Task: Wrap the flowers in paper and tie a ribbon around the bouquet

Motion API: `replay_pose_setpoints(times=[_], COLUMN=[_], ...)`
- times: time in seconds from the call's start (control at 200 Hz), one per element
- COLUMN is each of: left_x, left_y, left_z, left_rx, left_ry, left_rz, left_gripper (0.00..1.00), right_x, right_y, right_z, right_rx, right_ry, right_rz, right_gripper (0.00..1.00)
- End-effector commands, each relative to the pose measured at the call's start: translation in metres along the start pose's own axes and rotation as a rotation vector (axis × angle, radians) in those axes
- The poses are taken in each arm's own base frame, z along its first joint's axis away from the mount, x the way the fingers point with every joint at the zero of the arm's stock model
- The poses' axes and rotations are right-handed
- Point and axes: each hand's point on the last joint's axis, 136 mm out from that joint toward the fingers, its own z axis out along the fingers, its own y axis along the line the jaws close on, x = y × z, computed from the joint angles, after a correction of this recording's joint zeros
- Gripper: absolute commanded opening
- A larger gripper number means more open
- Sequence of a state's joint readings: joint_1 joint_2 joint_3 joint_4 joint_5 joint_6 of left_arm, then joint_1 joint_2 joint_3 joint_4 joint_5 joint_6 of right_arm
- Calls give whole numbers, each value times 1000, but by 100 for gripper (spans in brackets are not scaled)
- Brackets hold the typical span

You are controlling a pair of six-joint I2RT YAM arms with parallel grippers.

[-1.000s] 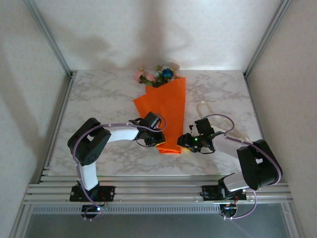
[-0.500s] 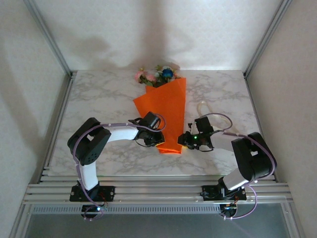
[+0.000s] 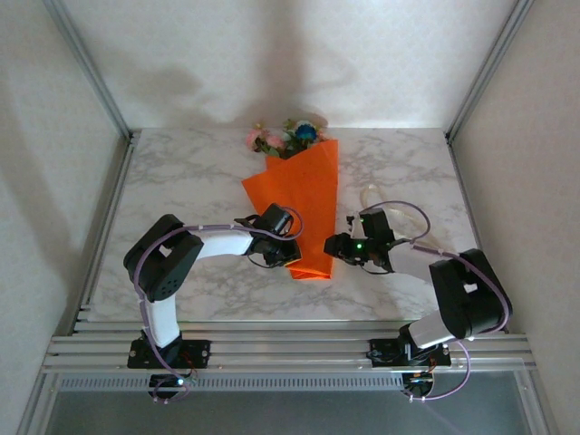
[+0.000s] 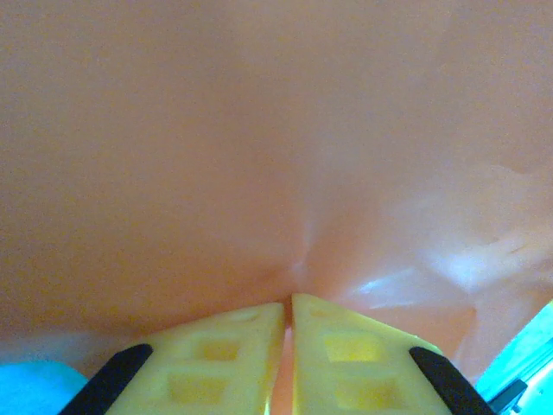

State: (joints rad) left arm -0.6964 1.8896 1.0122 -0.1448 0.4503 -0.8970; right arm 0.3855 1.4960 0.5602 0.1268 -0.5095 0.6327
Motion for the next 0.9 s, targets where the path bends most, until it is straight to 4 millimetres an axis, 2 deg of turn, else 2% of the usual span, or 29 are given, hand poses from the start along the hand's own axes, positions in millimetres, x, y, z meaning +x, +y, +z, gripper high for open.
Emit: replay_pose_setpoints(times=[0.0, 0.175, 0.22, 0.25, 0.255, 0.28, 0.425, 0.496, 0.546, 0.586, 0.701, 0.751, 0.791, 0.846, 0.896], left_x=[25, 26, 26, 26, 26, 26, 24, 23, 23, 23, 23, 24, 23, 23, 22], left_y=[140, 144, 143, 144, 144, 144, 142, 143, 143, 143, 143, 144, 143, 143, 143], left_z=[19, 18, 18, 18, 18, 18, 18, 18, 18, 18, 17, 17, 17, 17, 17], left_rx=[-463, -471, -469, -470, -469, -471, -469, -471, -472, -471, -475, -478, -477, -476, -477], left_ry=[46, 48, 47, 47, 47, 47, 41, 42, 42, 43, 44, 46, 45, 46, 45], left_rz=[-84, -83, -84, -85, -84, -83, -84, -85, -84, -85, -81, -82, -83, -85, -83], left_gripper=[13, 13, 13, 13, 13, 13, 12, 12, 12, 12, 11, 11, 11, 11, 11], right_x=[-20, -37, -41, -43, -44, -45, -55, -63, -71, -77, -95, -101, -104, -108, -113], right_y=[-4, -10, -9, -7, -7, -6, 1, 0, -3, -5, -5, -4, -4, -6, -7], right_z=[14, 29, 30, 30, 30, 29, 24, 23, 22, 22, 30, 36, 40, 43, 43], right_rx=[-11, -33, -47, -59, -62, -64, -74, -67, -65, -69, -95, -103, -107, -106, -100], right_ry=[-20, -18, -21, -25, -27, -33, -63, -86, -106, -118, -120, -108, -99, -100, -114], right_rz=[-21, -6, -1, -1, -3, -6, -24, -23, -10, 1, 19, 22, 22, 24, 28], right_gripper=[42, 41, 30, 15, 9, 0, 0, 26, 39, 43, 43, 38, 24, 1, 0])
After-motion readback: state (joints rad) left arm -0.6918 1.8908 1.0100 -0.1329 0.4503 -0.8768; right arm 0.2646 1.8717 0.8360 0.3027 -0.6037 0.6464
